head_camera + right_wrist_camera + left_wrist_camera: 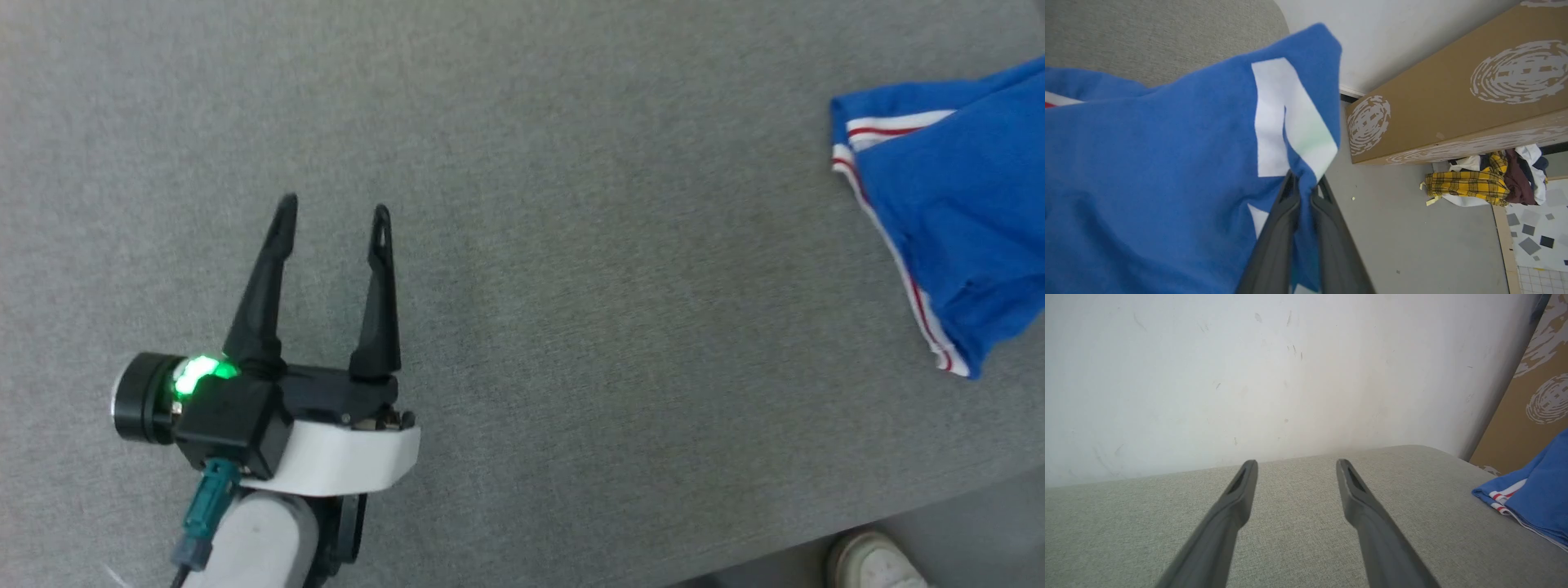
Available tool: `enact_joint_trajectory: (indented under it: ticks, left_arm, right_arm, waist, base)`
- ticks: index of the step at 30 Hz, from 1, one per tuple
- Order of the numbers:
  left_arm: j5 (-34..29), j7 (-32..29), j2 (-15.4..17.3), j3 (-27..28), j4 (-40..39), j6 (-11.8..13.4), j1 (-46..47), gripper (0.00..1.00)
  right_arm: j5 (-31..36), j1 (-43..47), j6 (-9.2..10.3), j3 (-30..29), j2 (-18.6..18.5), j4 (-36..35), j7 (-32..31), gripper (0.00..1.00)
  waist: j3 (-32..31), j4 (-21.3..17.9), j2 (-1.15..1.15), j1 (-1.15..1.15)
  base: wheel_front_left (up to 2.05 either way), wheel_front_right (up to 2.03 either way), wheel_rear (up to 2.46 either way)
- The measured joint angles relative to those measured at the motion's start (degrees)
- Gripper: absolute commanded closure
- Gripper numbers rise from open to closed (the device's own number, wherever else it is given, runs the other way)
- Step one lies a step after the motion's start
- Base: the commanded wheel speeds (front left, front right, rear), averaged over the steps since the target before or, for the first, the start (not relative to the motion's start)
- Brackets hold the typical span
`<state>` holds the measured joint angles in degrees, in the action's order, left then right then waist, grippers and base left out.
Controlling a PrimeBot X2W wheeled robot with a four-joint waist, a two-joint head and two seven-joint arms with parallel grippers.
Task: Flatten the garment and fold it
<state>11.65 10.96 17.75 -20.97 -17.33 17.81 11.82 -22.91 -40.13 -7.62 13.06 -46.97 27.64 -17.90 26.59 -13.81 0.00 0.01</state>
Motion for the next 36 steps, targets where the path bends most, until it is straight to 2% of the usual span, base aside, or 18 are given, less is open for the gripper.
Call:
enact_joint_trajectory:
  ticks: [13,14,16,18,19,30,36]
  left_arm:
    - [-2.0,-2.2,0.2,0.1,-0.5,1.7,2.3,0.0]
    - [-2.2,-2.3,0.2,0.1,-0.5,2.0,2.5,0.0]
    - [-2.7,-2.3,0.2,0.1,-0.3,2.5,2.7,0.0]
    - [-2.7,-1.9,0.2,0.1,-0.3,2.5,2.7,0.0]
    - [-2.7,-1.6,0.2,0.1,-0.2,2.5,2.7,0.0]
    - [-2.2,2.0,0.0,0.5,2.0,3.0,1.6,0.0]
    - [0.1,2.7,-1.1,1.1,4.4,3.4,-1.5,0.0]
  right_arm:
    - [1.6,-3.6,0.0,-1.1,2.4,12.0,5.4,0.98]
    - [1.6,-3.8,0.0,-1.0,2.4,12.9,5.9,0.75]
    - [1.6,-4.8,0.0,-0.4,2.6,15.0,6.6,0.53]
    - [1.6,-5.4,0.0,0.2,2.9,16.1,7.1,0.14]
    - [1.6,-5.6,0.0,0.3,3.0,16.5,7.5,0.0]
    - [-0.1,-6.4,0.01,1.2,3.8,18.5,12.2,0.0]
    - [-4.4,-1.1,0.01,-1.5,6.3,15.1,17.4,0.0]
  waist:
    - [7.3,1.9,0.0,0.0]
    - [7.6,2.1,0.0,0.0]
    - [8.0,2.6,0.0,-0.01]
    - [8.0,2.8,0.0,-0.01]
    - [7.8,2.9,0.0,-0.01]
    - [3.0,3.6,0.0,-0.02]
    - [-1.6,4.5,0.0,-0.02]
  base:
    - [0.0,0.0,0.0]
    - [0.0,0.0,0.0]
    - [0.0,0.0,0.0]
    - [0.0,0.0,0.0]
    - [0.0,0.0,0.0]
    - [0.0,0.0,0.0]
    - [0.0,0.0,0.0]
